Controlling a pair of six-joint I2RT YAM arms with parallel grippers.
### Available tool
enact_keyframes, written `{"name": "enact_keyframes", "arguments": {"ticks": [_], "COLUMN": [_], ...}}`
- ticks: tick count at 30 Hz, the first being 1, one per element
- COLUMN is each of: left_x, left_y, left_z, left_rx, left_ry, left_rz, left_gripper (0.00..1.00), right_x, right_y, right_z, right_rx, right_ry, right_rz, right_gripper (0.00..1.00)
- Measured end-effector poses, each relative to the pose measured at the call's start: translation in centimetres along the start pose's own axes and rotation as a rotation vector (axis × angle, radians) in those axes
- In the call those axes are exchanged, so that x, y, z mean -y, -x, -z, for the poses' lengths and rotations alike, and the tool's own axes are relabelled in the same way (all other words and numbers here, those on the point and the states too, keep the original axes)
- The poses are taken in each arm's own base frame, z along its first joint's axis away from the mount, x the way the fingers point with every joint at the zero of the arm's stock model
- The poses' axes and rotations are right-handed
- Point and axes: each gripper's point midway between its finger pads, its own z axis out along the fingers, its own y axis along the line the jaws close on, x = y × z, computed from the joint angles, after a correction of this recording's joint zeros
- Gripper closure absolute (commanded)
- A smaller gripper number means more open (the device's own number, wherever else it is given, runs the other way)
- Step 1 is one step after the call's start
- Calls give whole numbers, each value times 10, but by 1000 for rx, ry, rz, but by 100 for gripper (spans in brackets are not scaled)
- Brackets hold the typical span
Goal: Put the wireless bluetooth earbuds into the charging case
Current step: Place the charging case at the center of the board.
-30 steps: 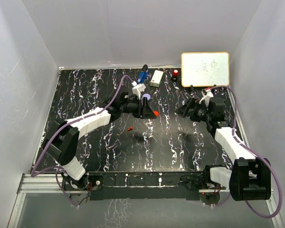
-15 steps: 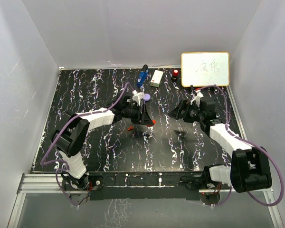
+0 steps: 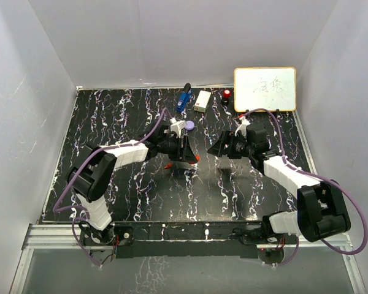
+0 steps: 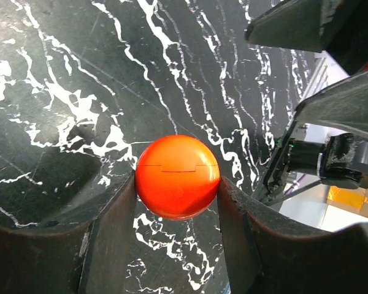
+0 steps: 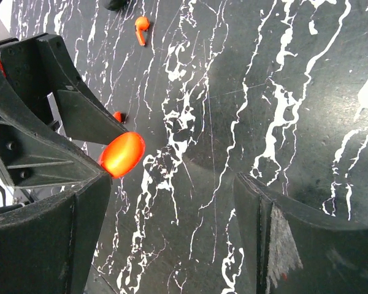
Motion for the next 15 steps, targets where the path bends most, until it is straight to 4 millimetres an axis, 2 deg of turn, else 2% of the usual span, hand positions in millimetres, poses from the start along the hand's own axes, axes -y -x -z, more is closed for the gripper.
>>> {"name": "enact_keyframes", "arguments": {"ticks": [4,8,15], "left_x": [-15,-38,-65], "left_y": [-5,-11,-12], "left_z": [-4,-8,-3], "left_rx": [-11,-18,11], "left_ry": [82,245,527], "left_rz": [-10,-45,-160], "left_gripper": [100,100,100], "right_x": [3,6,12], "right_y": [2,3,6], "right_z": [-1,-1,-1], "right_rx": [9,19,36], "right_ry": [-19,-37,-70], "right_rz": [-3,-7,-10], "right_gripper": [20,20,20]}}
